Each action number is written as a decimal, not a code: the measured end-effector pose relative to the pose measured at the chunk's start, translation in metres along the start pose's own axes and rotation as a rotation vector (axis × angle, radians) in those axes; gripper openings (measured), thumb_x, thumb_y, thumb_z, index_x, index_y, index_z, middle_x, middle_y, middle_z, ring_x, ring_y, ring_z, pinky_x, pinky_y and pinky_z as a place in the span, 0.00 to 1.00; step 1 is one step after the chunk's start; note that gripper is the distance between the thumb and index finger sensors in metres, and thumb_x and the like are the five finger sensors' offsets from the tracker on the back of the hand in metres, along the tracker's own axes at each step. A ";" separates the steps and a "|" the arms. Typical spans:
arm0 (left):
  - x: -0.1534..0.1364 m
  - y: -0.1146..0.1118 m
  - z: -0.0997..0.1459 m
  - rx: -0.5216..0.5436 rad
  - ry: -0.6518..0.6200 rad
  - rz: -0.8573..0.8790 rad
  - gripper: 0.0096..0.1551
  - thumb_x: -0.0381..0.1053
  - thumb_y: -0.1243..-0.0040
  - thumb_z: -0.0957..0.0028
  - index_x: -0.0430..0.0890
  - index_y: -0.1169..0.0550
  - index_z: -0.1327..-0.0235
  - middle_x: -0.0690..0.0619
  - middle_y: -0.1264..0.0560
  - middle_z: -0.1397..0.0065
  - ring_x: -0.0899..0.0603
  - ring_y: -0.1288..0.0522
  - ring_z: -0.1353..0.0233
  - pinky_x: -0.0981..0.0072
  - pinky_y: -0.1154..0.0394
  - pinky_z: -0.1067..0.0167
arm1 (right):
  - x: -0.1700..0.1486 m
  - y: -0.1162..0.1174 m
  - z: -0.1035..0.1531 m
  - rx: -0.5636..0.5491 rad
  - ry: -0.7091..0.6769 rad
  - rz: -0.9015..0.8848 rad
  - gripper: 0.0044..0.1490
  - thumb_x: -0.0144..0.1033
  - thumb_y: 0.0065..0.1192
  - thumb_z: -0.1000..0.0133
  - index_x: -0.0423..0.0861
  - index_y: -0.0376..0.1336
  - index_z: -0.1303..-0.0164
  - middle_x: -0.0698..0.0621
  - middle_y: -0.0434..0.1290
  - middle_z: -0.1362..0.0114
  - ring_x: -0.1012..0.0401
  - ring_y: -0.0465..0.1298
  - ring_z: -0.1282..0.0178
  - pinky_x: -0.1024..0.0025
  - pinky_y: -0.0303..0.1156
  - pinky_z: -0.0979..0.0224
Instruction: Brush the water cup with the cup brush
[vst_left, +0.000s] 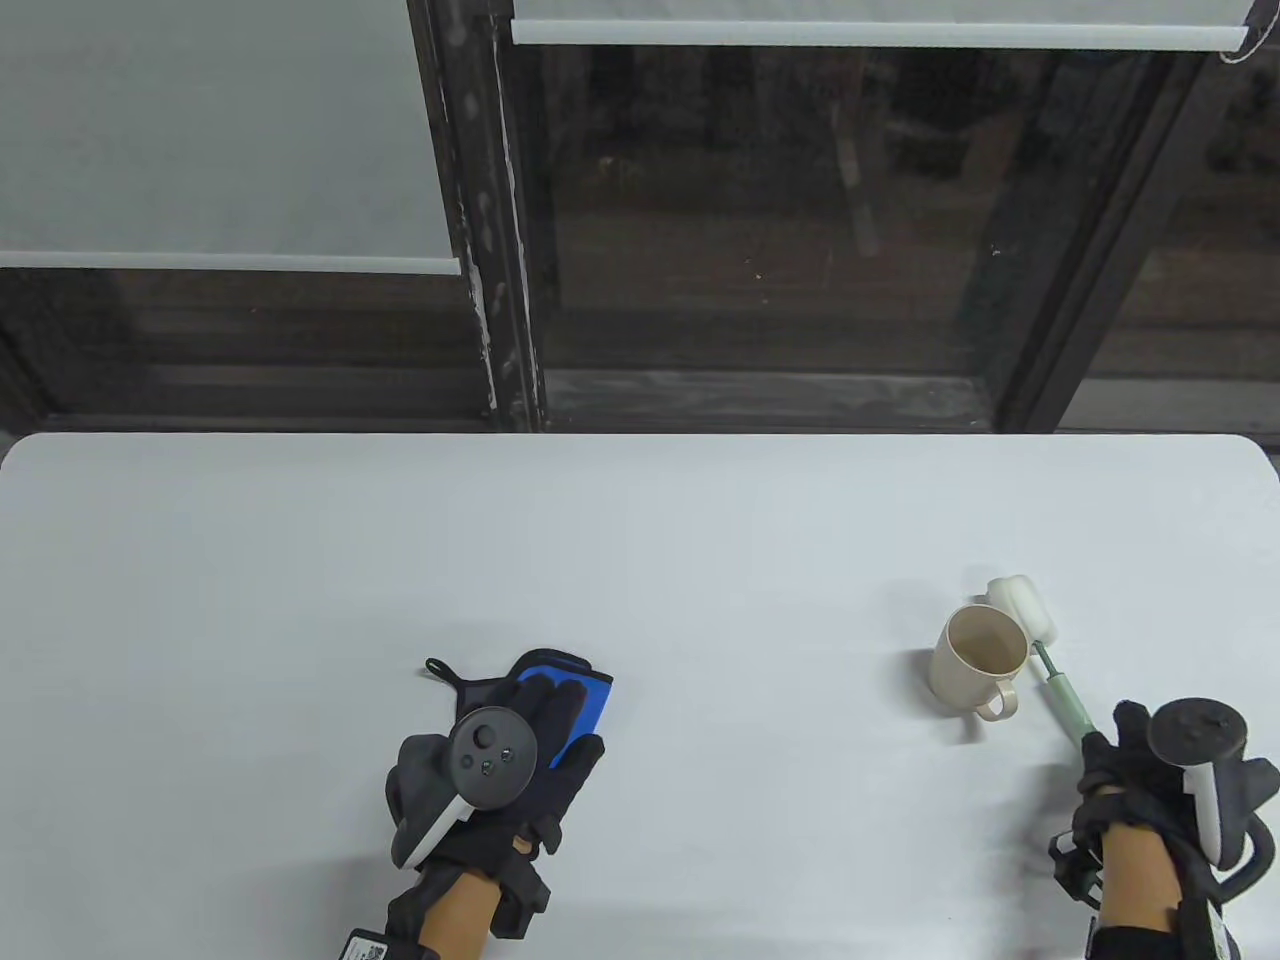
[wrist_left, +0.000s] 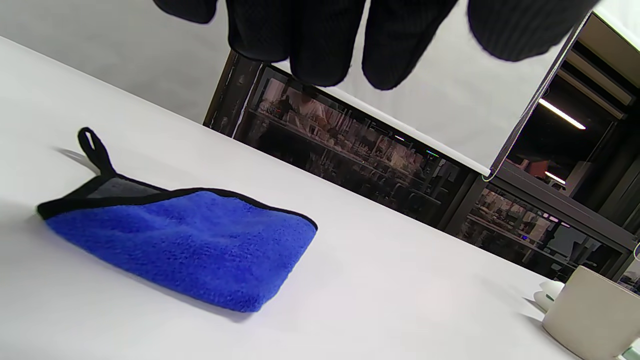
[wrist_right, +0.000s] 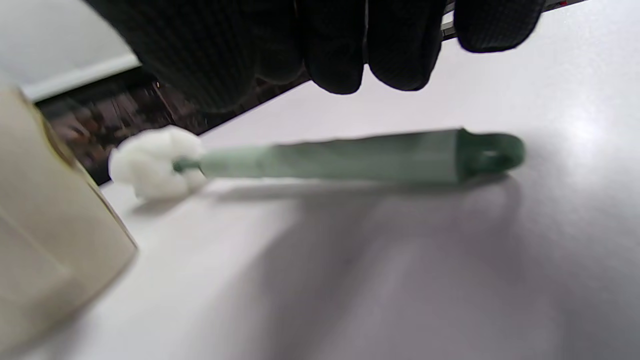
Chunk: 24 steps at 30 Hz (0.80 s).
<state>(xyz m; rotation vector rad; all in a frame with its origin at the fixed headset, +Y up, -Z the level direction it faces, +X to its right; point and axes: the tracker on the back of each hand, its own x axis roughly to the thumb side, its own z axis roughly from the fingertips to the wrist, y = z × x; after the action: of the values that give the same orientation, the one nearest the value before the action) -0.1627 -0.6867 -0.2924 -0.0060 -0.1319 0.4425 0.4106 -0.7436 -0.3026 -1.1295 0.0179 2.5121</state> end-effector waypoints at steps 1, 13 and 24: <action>0.000 0.000 0.000 -0.003 0.001 0.001 0.39 0.72 0.45 0.54 0.62 0.29 0.26 0.52 0.34 0.16 0.39 0.40 0.15 0.40 0.45 0.21 | 0.000 0.004 -0.001 -0.011 0.009 0.055 0.38 0.53 0.65 0.47 0.62 0.57 0.25 0.55 0.62 0.21 0.49 0.66 0.21 0.44 0.62 0.26; 0.000 -0.001 -0.001 -0.026 0.003 -0.006 0.39 0.71 0.45 0.54 0.62 0.29 0.26 0.52 0.34 0.16 0.39 0.40 0.15 0.40 0.45 0.21 | -0.003 0.022 -0.006 -0.029 0.079 0.234 0.35 0.50 0.70 0.49 0.63 0.61 0.29 0.57 0.65 0.25 0.54 0.70 0.27 0.49 0.66 0.29; 0.001 -0.002 -0.001 -0.034 0.001 -0.004 0.39 0.71 0.45 0.54 0.62 0.29 0.26 0.52 0.34 0.16 0.39 0.40 0.15 0.40 0.45 0.21 | 0.001 0.012 -0.003 -0.049 0.068 0.158 0.33 0.50 0.68 0.49 0.58 0.64 0.32 0.57 0.70 0.31 0.58 0.78 0.38 0.54 0.73 0.34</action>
<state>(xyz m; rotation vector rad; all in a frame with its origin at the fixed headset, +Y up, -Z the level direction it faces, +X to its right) -0.1605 -0.6884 -0.2934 -0.0387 -0.1386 0.4360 0.4083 -0.7553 -0.3072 -1.2790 0.0659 2.6230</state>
